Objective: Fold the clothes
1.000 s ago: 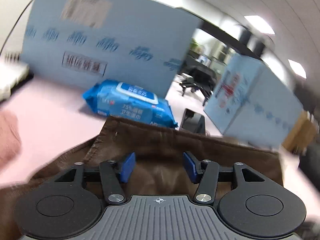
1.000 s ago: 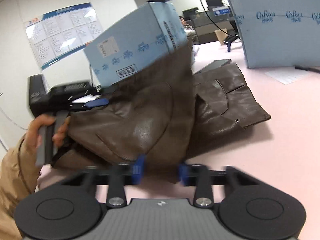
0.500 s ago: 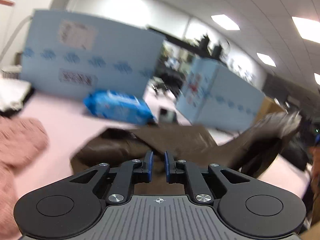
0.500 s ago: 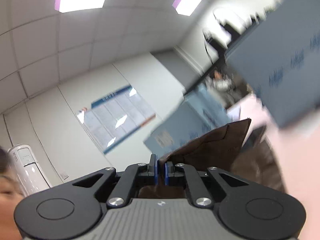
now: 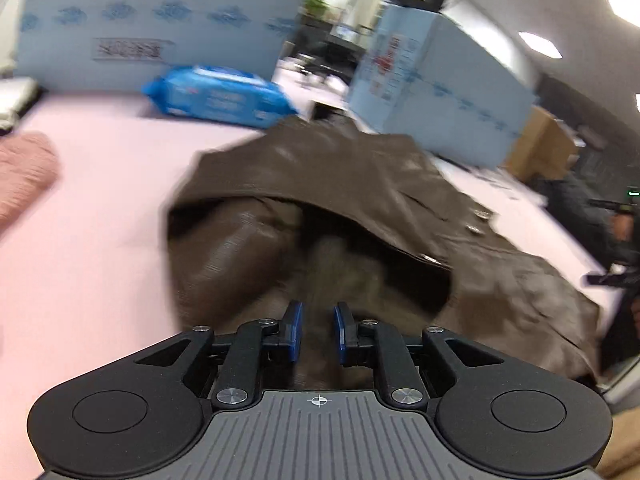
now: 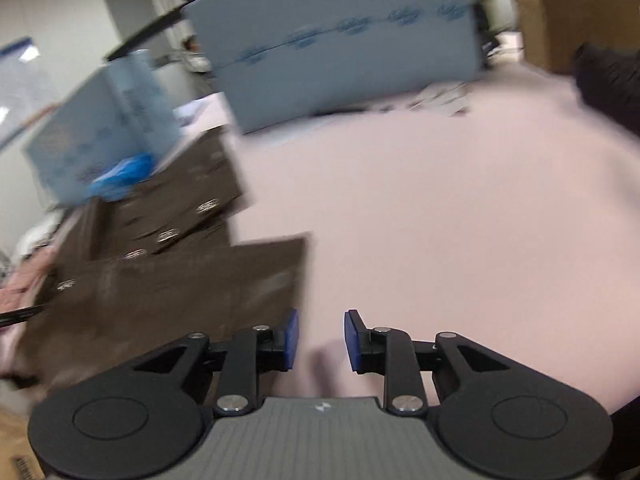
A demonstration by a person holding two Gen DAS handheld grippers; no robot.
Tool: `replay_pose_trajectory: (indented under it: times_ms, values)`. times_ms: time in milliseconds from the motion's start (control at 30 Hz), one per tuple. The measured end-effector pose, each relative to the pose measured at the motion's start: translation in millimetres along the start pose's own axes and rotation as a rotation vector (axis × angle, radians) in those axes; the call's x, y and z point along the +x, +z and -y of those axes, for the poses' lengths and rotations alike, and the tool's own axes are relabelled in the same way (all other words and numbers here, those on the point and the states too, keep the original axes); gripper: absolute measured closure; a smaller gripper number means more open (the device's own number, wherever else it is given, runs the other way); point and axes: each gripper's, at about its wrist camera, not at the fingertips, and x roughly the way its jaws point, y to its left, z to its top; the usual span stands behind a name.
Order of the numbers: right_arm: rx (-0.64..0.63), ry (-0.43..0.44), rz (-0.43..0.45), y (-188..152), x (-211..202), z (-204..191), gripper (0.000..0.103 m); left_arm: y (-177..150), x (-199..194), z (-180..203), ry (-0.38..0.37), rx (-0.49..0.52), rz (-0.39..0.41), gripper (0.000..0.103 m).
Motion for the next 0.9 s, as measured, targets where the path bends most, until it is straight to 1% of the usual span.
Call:
replay_pose_trajectory:
  times_ms: [67,100,133,167,200,267,300,333,367,400,433,467,533,567,633,700,733,767,800,833,900]
  values:
    - [-0.005,0.110,0.097,25.5,3.6,-8.2,0.054,10.2,-8.7,-8.8,-0.041,-0.092,0.073,0.079]
    - [-0.005,0.165,0.120,37.0,10.4,-14.4,0.044,16.4,-9.4,-11.8,-0.056,-0.136,0.102,0.064]
    - [-0.007,0.210,0.133,49.0,19.2,-22.3,0.039,22.4,-7.9,-13.2,-0.060,-0.164,0.126,0.045]
    - [-0.018,0.264,0.138,60.9,34.3,-33.0,0.039,28.6,-4.2,-14.0,-0.060,-0.184,0.144,0.037]
    - [-0.040,0.302,0.125,73.5,53.9,-44.5,0.039,33.3,-0.2,-15.0,-0.064,-0.202,0.154,0.033]
    - [-0.066,0.324,0.091,95.1,89.7,-56.1,0.039,42.2,8.1,-18.5,-0.082,-0.245,0.162,0.033]
    - [-0.064,0.333,0.067,101.9,111.8,-63.3,0.039,49.9,14.8,-22.8,-0.070,-0.278,0.164,0.031]
    - [-0.061,0.342,0.043,108.3,133.7,-70.1,0.039,58.4,22.4,-29.2,0.000,-0.300,0.168,0.029]
    - [-0.056,0.350,0.027,108.2,151.2,-72.1,0.039,65.5,29.1,-35.4,0.100,-0.293,0.174,0.029]
    - [-0.055,0.346,0.017,110.8,161.7,-75.0,0.039,70.4,35.1,-40.8,0.180,-0.277,0.173,0.029]
    - [-0.055,0.342,0.008,113.1,172.3,-77.8,0.039,75.5,45.9,-50.3,0.249,-0.267,0.141,0.029]
    - [-0.056,0.329,0.007,112.3,184.8,-76.5,0.039,78.0,56.1,-60.5,0.250,-0.279,0.098,0.029]
    - [-0.049,0.307,-0.003,114.1,210.9,-73.4,0.039,78.3,71.5,-78.2,0.157,-0.329,0.017,0.029]
    - [-0.040,0.299,-0.010,116.4,224.0,-71.5,0.039,79.5,75.0,-81.5,0.136,-0.329,-0.003,0.029]
    - [-0.025,0.296,-0.017,117.4,233.1,-67.3,0.039,82.9,76.0,-79.6,0.127,-0.293,-0.017,0.029]
    - [-0.019,0.288,-0.021,118.2,241.0,-60.7,0.039,83.3,76.9,-73.1,0.110,-0.250,-0.030,0.031]
    - [-0.021,0.282,-0.022,118.1,243.4,-60.3,0.039,81.8,77.7,-64.0,0.112,-0.197,-0.033,0.043]
    - [-0.024,0.276,-0.023,118.1,245.9,-59.9,0.039,79.6,78.1,-55.7,0.127,-0.153,-0.031,0.053]
    - [-0.026,0.270,-0.023,118.1,248.3,-59.5,0.039,77.5,78.3,-49.1,0.144,-0.120,-0.026,0.075]
    - [-0.029,0.267,-0.021,118.3,249.3,-59.8,0.039,75.5,78.1,-45.2,0.156,-0.100,-0.022,0.090]
    - [-0.045,0.255,-0.009,119.3,252.2,-60.7,0.039,71.3,76.0,-42.5,0.163,-0.090,-0.003,0.095]
